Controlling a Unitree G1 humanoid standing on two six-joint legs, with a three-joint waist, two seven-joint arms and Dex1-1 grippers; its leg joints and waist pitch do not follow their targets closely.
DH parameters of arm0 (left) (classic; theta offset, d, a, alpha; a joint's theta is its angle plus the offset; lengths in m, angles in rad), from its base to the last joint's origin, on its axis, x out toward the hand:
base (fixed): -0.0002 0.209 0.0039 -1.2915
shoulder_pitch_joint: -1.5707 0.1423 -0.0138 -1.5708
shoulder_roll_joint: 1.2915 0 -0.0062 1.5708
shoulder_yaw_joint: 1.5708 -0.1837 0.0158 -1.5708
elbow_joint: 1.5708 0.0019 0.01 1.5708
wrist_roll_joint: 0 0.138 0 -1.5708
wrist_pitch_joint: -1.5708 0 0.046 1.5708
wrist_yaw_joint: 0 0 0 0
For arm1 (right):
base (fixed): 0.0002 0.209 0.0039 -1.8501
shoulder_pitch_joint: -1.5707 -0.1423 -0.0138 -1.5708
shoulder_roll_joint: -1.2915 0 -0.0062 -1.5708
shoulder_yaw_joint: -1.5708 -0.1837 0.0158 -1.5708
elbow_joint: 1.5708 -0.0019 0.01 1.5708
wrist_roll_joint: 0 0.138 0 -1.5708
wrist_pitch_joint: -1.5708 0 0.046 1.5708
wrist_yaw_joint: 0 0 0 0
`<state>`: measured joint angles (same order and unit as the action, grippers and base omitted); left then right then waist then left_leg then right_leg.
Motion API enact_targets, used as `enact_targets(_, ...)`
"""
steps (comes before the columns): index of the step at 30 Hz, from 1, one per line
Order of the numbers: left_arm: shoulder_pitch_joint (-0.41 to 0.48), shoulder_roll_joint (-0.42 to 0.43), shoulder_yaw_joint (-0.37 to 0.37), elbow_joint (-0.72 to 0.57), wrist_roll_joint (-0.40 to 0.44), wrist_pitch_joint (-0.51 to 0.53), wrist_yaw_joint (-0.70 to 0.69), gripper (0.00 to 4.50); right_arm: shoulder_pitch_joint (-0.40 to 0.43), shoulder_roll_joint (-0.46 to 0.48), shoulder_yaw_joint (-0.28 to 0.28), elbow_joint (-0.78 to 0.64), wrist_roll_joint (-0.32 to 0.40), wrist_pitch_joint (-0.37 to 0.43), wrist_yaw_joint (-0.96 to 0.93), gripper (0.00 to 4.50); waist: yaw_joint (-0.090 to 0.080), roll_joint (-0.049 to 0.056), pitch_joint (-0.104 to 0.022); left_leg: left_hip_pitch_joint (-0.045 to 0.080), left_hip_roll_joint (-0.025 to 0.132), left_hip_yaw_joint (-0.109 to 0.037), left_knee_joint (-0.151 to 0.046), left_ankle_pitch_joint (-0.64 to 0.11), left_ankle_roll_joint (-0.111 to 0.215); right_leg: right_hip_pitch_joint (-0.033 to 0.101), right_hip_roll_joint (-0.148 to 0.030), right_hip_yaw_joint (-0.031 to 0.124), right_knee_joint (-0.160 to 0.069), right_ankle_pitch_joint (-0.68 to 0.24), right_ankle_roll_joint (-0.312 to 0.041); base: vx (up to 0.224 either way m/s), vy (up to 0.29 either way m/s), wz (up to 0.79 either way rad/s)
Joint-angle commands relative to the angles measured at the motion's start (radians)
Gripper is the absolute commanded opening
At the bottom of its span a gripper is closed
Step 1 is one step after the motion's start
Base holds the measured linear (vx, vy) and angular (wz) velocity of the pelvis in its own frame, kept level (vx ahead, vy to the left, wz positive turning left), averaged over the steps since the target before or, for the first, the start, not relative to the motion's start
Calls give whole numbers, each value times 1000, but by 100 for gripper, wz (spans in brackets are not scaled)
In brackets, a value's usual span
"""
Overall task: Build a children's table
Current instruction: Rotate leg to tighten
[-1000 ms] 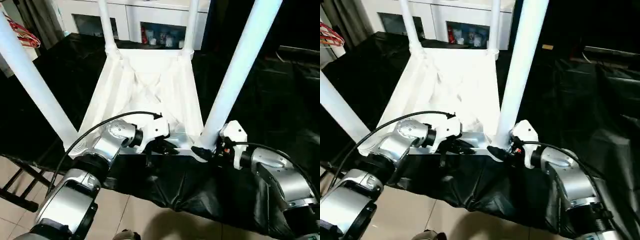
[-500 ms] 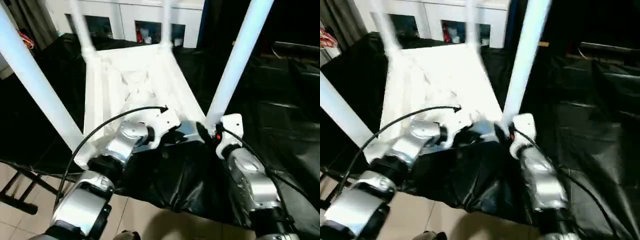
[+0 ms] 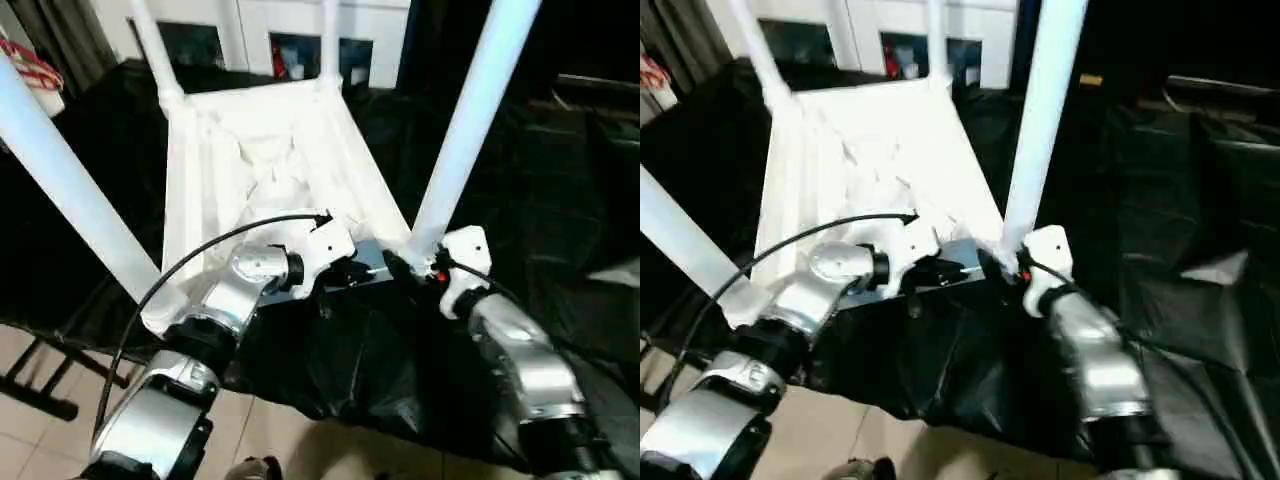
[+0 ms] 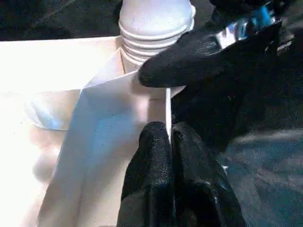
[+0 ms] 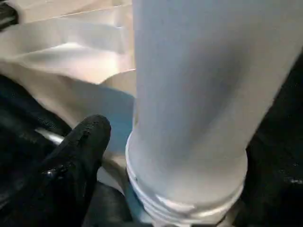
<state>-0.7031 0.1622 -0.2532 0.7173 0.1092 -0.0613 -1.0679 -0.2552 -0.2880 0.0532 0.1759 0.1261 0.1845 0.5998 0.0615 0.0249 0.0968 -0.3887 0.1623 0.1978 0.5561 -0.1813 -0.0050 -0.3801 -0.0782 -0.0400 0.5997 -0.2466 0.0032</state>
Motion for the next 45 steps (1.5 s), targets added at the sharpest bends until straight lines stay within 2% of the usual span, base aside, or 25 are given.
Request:
enact_targets(1,50,2,-42,-3,-46,-22,-121,0,29,-45,78,-50,43,19,165,409,4,-23,-42,18,75,-34,-46,-20,176,36,-84,44,-50,219,-255,0,0,0)
enact_targets(2,57,21,-42,-24,-66,-16,-175,0,35,-88,83,-65,58,24,235,409,4,-25,-40,14,75,-34,-45,-27,188,39,-85,43,-46,248,-260,0,0,0)
enact_targets(4,60,34,-43,-34,-77,-13,-211,0,37,-116,88,-72,68,26,285,409,8,-23,-39,13,78,-33,-46,-36,193,38,-82,39,-44,250,-263,0,0,0)
enact_targets(5,59,53,-48,-35,-82,-22,-247,0,39,-149,95,-75,79,28,350,409,11,-19,-39,16,82,-33,-47,-53,187,34,-83,37,-45,208,-273,0,0,0)
enact_targets(10,56,88,-61,-37,-81,-29,-310,0,29,-182,105,-76,97,26,412,409,18,-18,-35,18,86,-33,-53,-95,153,31,-85,39,-52,100,-288,0,0,0)
enact_targets(13,49,116,-65,-36,-81,-31,-366,0,23,-211,119,-87,121,30,478,374,22,-18,-38,20,85,-31,-49,-67,151,32,-85,41,-47,142,-299,0,0,0)
enact_targets(16,41,128,-68,-25,-76,-41,-385,0,23,-222,132,-88,120,26,509,357,27,-20,-41,18,82,-30,-42,-23,171,35,-85,40,-37,232,-310,0,0,0)
enact_targets(20,31,138,-71,-9,-78,-51,-400,0,27,-223,139,-88,119,21,527,331,29,-15,-42,19,83,-31,-41,-29,172,34,-85,37,-36,238,-317,0,0,0)
enact_targets(23,28,141,-73,-7,-81,-50,-408,0,28,-224,141,-90,124,24,532,299,30,-16,-41,19,84,-31,-43,-39,165,35,-85,38,-37,222,-320,0,0,0)
enact_targets(24,25,142,-74,-2,-81,-49,-416,0,30,-224,144,-89,128,25,534,294,32,-5,-42,20,84,-32,-42,-44,160,34,-86,38,-37,214,-323,0,0,0)
enact_targets(25,23,143,-74,2,-81,-48,-419,0,32,-223,146,-88,129,26,536,290,31,-9,-43,20,84,-31,-42,-47,158,34,-85,38,-38,215,-324,0,0,0)
enact_targets(28,15,136,-68,22,-69,-57,-380,0,43,-206,148,-85,127,33,519,273,33,-2,-45,19,83,-32,-39,-39,155,37,-86,38,-32,250,-336,0,0,0)
enact_targets(30,5,124,-60,40,-53,-59,-315,0,45,-183,144,-75,119,36,481,270,33,-4,-44,19,82,-31,-39,-44,155,36,-85,38,-34,250,-337,0,0,0)
enact_targets(31,-11,105,-46,62,-37,-48,-229,0,37,-146,134,-48,94,29,407,270,32,-4,-43,18,84,-33,-41,-57,145,36,-86,38,-35,234,-337,0,0,0)
enact_targets(32,-17,98,-42,69,-32,-44,-200,0,34,-134,131,-38,86,27,382,269,29,-1,-36,22,85,-33,-51,-136,109,31,-89,40,-49,116,-337,0,0,0)
enact_targets(33,-35,73,-23,90,-26,-15,-113,0,12,-80,111,21,50,17,264,269,28,-4,-34,24,85,-34,-54,-169,93,32,-91,40,-55,61,-334,0,0,0)
enact_targets(34,-35,73,-23,90,-26,-15,-113,0,12,-80,111,21,50,17,264,269,27,-4,-32,26,83,-33,-57,-190,73,29,-91,42,-59,9,-329,-60,5,-5)
enact_targets(35,-48,47,-12,98,-23,13,-47,0,-18,-15,79,92,31,21,132,268,19,-7,-26,19,80,-39,-69,-242,24,34,-97,43,-70,-151,-299,-60,5,-5)
enact_targets(36,-55,34,-10,103,-17,22,-10,0,-30,15,63,120,28,20,78,268,15,-14,-21,17,79,-41,-74,-262,9,32,-97,43,-76,-211,-282,-71,10,-15)
enact_targets(37,-55,34,-10,103,-17,22,-10,0,-30,15,63,120,28,20,78,268,13,-11,-18,15,78,-47,-78,-283,-6,32,-99,42,-80,-275,-263,-65,11,-15)
enact_targets(38,-58,20,-8,100,-14,38,18,0,-43,53,45,152,30,24,18,268,9,-14,-20,19,78,-49,-82,-302,-24,29,-100,44,-88,-341,-229,-65,11,-15)
enact_targets(40,-64,-15,1,92,-4,74,102,0,-68,127,33,205,3,16,-114,268,4,-14,-20,30,80,-45,-85,-309,-27,15,-96,49,-96,-322,-215,0,0,0)
enact_targets(42,-56,-38,-1,72,6,94,151,0,-88,179,29,232,-14,13,-192,268,1,-16,-20,25,79,-43,-87,-280,-21,17,-92,48,-92,-271,-216,0,0,0)
enact_targets(44,-45,-59,-4,50,14,110,181,0,-109,226,24,258,-25,1,-251,268,-1,-15,-19,26,80,-42,-88,-279,-19,12,-93,49,-92,-256,-219,0,0,0)
enact_targets(45,-41,-66,-3,44,17,110,195,0,-115,240,30,261,-31,-7,-258,268,-3,-21,-20,23,78,-43,-88,-275,-18,17,-91,46,-93,-258,-213,0,0,0)
